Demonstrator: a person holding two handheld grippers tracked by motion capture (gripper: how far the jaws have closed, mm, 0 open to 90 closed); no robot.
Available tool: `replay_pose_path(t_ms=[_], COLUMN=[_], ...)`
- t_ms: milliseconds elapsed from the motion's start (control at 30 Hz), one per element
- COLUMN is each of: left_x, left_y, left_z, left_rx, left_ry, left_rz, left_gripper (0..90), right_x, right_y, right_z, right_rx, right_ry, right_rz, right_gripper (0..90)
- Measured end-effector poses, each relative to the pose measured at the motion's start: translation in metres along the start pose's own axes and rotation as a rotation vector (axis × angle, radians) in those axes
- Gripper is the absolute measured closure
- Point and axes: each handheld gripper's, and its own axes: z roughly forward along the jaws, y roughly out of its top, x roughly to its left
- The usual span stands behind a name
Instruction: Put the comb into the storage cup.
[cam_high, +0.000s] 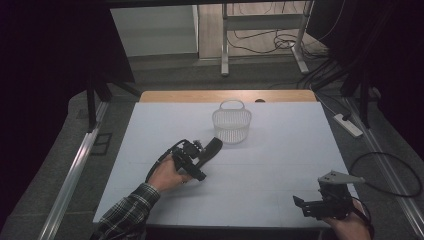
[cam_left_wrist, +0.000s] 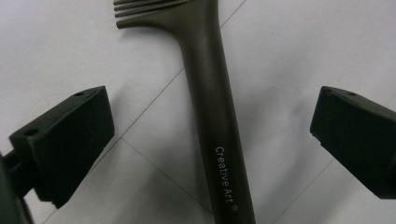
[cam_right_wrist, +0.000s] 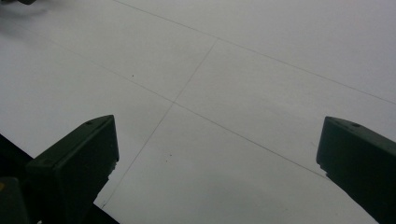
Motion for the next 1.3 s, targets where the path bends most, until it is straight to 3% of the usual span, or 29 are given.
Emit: replay_pose_path(t_ms=[133,267,333,533,933,1300], left_x=[-0.001,0.001,0.000,0.000,-0.001,-0.001], left_y=[-0.001,-0.003,-0.003,-0.004,-0.008,-0.008], left_z=[0.002,0.000,0.000,-0.003,-0.008,-0.010], left_rx=[0.017,0.005,0.010,0.007,0.004,0.021], left_ry=[0.013,-0.011,0.000,0.029,0.025,0.017], left_rz=[0.001,-0.002,-0.004,-0.007,0.005,-0.025], left_gripper=[1.8,4.0,12.6,23.0,50.3,67.3], right_x=[0.000,0.000,0.000,0.000,0.000,0.000], right_y=[0.000,0.000,0.000,0.000,0.001,0.001], right_z=[0.000,0.001,0.001,0.001,0.002,0.002], right_rx=[0.002,0.006,0.008,0.011,0.019,0.023], right_ry=[0.001,0.002,0.002,0.001,0.002,0.003], right_rz=[0.001,0.001,0.001,0.002,-0.001,-0.003], right_gripper=[0.0,0.0,0.0,0.0,0.0,0.2])
